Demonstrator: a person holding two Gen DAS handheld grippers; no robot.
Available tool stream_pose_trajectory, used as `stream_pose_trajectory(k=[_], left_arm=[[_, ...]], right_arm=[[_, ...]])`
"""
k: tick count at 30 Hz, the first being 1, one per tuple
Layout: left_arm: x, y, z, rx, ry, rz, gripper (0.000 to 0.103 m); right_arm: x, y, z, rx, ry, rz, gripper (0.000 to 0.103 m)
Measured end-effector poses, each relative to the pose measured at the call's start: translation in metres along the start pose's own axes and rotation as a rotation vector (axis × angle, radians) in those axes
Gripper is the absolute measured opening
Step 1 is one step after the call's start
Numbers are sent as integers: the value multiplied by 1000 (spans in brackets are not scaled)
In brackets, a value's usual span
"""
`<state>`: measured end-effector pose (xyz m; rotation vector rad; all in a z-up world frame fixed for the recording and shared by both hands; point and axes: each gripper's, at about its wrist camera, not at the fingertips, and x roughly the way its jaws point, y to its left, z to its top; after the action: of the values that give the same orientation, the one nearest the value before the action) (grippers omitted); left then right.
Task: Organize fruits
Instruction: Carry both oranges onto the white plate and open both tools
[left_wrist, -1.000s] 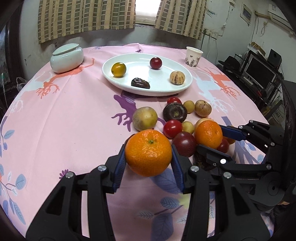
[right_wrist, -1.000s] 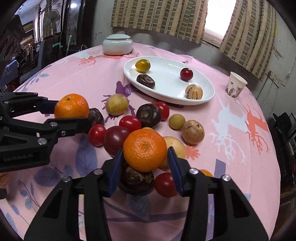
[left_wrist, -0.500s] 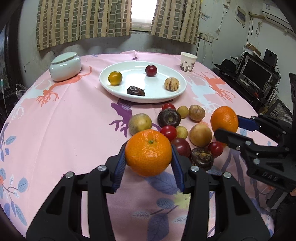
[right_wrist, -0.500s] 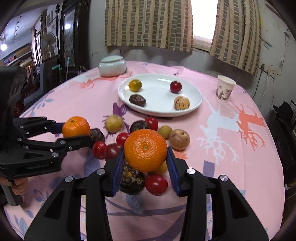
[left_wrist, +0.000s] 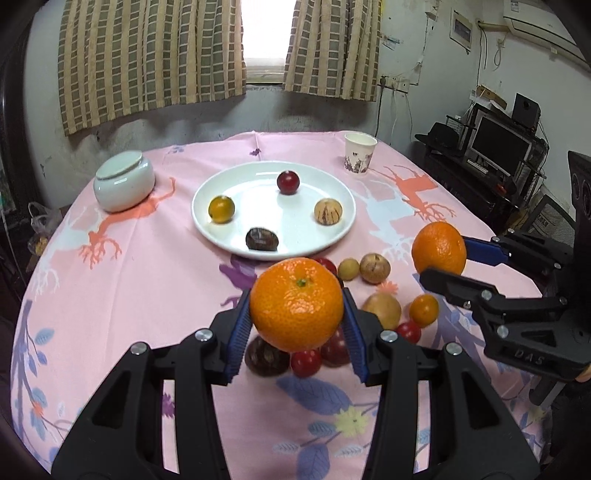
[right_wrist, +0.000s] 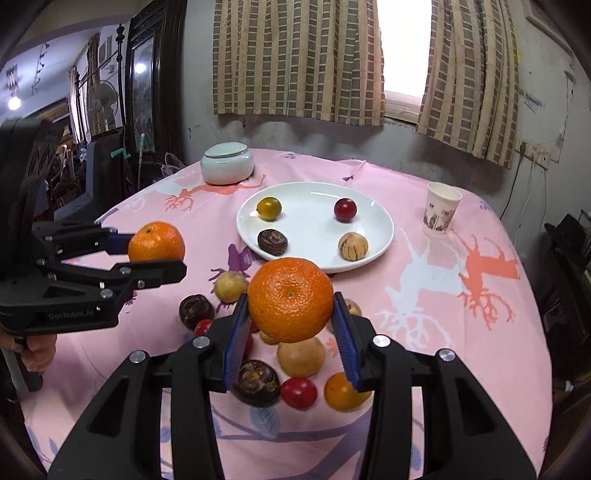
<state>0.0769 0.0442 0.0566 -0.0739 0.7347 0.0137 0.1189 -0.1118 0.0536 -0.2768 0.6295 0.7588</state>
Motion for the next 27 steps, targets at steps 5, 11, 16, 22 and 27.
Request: stream_pose_trajectory(k=[5,11,16,22,27], left_arm=[[25,11,35,-10,-7,24,47],[70,36,65,-75,37,59,47],[105,48,69,-81,77,84,47],[146,59,62,-101,144,110,47],[149,71,62,-174,135,90,77]], right_arm=[[28,-3,25,-66,16,-54,44],[91,-22,47,-53,100,-69,44],[126,-29,56,-52,154,-46,44],[154,-34,54,-42,210,-52,44],[168,-41,52,3,248,-63,47]])
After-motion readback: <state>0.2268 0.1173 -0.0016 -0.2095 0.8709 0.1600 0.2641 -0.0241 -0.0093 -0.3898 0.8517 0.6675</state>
